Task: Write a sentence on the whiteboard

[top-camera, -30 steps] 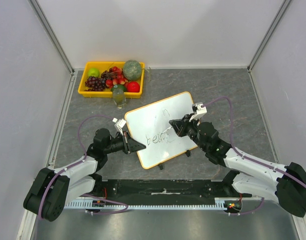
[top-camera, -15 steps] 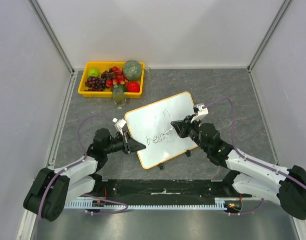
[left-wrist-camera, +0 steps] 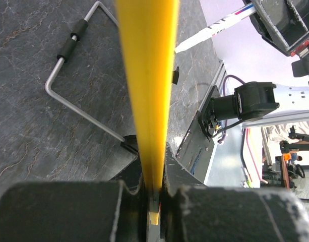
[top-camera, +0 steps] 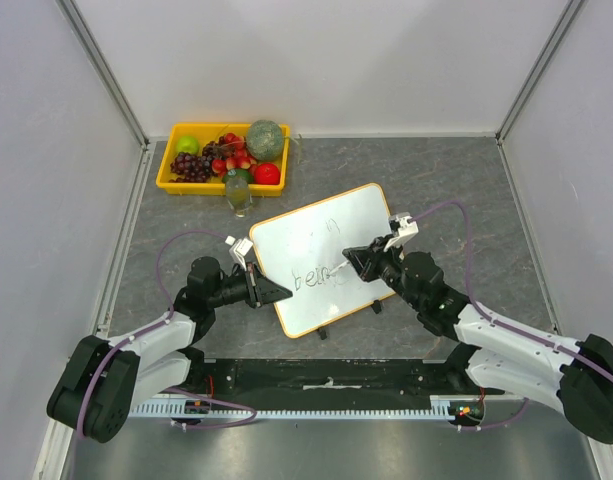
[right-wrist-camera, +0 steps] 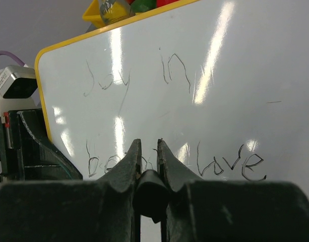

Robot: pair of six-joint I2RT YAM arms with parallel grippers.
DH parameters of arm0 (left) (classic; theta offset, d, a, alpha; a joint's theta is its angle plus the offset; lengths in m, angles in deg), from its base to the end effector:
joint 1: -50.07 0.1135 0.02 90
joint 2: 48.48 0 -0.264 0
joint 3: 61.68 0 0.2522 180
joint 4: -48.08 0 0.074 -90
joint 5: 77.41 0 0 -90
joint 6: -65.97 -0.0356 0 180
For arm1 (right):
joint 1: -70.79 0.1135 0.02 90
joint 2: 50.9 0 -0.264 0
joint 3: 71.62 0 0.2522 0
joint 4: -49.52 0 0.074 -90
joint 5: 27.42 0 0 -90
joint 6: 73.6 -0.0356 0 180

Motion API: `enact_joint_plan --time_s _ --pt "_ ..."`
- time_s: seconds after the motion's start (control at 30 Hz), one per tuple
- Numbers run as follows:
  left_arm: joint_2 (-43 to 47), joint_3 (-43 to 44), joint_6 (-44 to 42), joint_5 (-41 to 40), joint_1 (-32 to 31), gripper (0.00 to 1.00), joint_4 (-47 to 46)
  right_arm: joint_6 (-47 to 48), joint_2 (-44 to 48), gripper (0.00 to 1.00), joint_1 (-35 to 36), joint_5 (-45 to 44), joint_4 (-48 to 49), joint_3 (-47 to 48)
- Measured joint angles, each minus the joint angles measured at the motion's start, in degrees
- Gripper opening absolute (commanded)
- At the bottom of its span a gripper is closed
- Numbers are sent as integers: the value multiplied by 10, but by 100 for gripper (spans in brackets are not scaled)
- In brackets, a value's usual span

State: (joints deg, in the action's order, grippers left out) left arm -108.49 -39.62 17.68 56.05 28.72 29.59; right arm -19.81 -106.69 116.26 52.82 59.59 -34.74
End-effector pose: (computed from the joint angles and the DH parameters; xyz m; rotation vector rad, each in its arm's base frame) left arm 0.1597 -0.0887 0.1538 0.2028 2.0827 -1.4291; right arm 0.1571 0.1511 0.2333 -0.0141 1.8093 0.8942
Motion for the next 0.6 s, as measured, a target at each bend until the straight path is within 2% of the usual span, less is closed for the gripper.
enact_joint_plan --time_s 0.27,0.6 --pt "0 0 0 0 0 2 -1 -3 12 0 0 11 -2 -11" --pt "0 0 0 1 0 2 -3 2 49 0 -12 21 -54 -3"
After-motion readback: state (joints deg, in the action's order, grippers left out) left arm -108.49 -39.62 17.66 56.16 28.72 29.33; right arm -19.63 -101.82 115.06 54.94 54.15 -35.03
